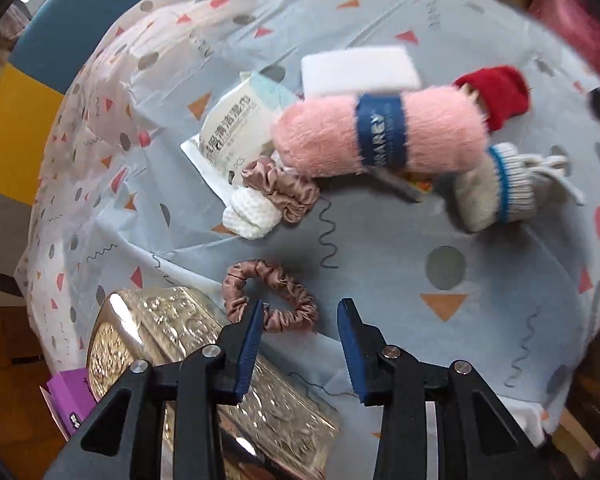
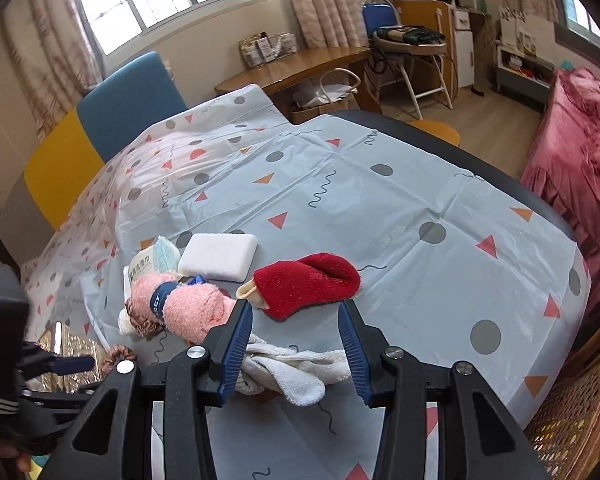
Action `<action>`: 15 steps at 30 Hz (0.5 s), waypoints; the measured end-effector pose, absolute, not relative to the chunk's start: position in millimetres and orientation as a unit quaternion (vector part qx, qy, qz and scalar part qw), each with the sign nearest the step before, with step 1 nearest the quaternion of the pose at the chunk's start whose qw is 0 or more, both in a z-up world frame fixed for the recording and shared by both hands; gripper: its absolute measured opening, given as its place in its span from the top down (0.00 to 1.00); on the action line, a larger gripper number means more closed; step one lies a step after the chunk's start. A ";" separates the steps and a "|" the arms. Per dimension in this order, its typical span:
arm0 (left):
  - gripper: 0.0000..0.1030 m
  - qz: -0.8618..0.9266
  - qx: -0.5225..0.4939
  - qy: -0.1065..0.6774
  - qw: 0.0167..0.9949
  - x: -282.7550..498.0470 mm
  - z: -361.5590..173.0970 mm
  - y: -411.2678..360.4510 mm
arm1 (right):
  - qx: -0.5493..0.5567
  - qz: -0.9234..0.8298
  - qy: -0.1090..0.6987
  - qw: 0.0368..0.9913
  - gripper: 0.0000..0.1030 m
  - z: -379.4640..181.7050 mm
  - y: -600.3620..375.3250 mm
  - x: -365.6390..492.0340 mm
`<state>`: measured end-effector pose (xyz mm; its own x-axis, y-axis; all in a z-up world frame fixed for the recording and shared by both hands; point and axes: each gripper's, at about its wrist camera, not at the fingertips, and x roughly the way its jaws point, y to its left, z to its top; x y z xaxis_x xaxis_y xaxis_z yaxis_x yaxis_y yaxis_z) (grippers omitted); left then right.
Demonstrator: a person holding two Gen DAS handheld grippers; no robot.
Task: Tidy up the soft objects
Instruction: 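Grasp the pink scrunchie with the left gripper while the right gripper grasps the white socks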
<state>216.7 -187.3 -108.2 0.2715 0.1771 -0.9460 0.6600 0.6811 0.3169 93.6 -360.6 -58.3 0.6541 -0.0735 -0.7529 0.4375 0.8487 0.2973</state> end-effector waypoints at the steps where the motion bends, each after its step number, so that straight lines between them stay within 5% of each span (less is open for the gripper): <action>1: 0.59 -0.166 0.370 0.590 0.698 219.3 -117.2 -189.7 | 0.238 -0.144 0.390 0.878 0.56 -58.7 -362.4 93.5; 6: 0.52 -0.140 0.404 0.599 0.677 220.9 -143.1 -193.6 | 0.259 -0.135 0.399 0.869 0.56 -63.7 -367.1 94.3; 8: 0.60 -0.137 0.410 0.601 0.672 221.1 -152.2 -194.1 | 0.263 -0.131 0.399 0.869 0.56 -64.0 -367.3 94.2; 10: 0.92 -0.140 0.406 0.604 0.671 219.9 -159.8 -193.5 | 0.264 -0.129 0.396 0.870 0.56 -62.9 -367.5 93.4; 15: 0.92 -0.243 0.248 0.620 0.703 216.6 -131.3 -191.3 | 0.268 -0.138 0.392 0.869 0.56 -62.9 -371.1 92.1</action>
